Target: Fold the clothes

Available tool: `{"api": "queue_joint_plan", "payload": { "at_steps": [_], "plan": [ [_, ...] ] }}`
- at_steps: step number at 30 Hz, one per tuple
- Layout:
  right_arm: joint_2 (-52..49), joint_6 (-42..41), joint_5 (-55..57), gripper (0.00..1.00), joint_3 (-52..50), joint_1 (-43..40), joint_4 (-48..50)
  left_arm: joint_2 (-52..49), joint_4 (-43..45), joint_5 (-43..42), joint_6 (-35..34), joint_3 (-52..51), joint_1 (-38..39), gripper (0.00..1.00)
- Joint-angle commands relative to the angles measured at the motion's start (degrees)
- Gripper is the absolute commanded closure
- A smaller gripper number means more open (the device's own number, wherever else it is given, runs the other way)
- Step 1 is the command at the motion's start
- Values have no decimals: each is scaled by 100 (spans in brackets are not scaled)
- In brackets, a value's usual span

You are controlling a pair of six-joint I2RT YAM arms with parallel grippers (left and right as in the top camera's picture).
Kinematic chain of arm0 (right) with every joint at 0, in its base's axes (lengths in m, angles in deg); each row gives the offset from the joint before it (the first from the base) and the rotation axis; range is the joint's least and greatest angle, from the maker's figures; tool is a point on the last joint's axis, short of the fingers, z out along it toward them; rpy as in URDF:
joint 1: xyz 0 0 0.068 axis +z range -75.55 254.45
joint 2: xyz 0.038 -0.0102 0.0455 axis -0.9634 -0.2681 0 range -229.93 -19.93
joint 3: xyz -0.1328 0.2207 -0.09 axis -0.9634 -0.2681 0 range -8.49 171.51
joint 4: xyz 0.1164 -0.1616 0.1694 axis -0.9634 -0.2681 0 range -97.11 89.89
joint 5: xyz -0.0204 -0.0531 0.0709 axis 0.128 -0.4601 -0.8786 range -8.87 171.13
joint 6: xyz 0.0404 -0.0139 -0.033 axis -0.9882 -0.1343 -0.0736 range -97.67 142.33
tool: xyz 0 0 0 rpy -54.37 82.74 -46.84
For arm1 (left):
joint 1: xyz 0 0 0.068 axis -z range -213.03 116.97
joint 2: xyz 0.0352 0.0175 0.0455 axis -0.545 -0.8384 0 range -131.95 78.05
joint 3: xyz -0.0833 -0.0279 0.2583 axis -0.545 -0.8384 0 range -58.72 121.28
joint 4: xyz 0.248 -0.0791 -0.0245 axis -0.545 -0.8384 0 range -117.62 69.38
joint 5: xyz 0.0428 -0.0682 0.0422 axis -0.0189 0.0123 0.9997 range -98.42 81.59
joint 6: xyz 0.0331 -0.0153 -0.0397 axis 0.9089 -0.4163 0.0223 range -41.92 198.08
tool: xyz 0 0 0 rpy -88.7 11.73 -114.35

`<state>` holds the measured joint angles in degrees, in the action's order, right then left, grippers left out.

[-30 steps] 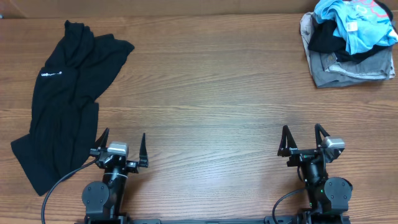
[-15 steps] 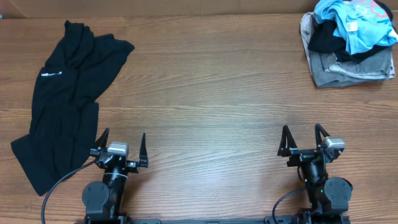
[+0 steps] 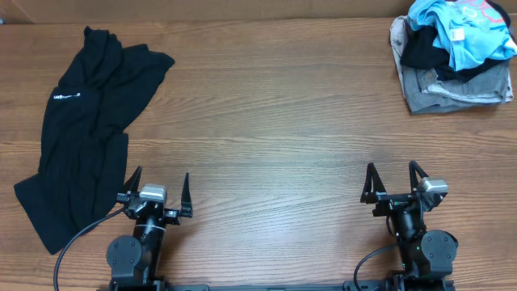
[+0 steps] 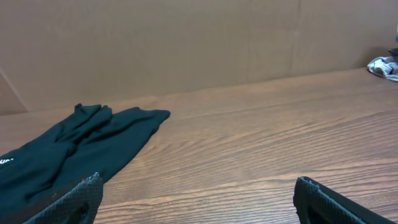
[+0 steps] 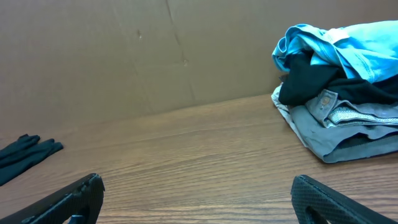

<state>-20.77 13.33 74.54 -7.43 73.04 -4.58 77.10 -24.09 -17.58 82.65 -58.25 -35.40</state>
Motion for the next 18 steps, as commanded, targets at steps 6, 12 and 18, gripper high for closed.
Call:
{"api": "queue_joint_plan", "payload": {
  "at_steps": [6, 12, 18],
  "plan": [
    [68, -22, 55, 0, -59, -11, 26, 68, -15, 66, -68, -20, -33, 0],
    [68, -22, 55, 0, -59, -11, 50, 70, 13, 120, 179, -20, -33, 0],
    [68, -24, 33, 0, -59, -11, 59, 68, -15, 177, 184, -20, -28, 0]
  ]
}}
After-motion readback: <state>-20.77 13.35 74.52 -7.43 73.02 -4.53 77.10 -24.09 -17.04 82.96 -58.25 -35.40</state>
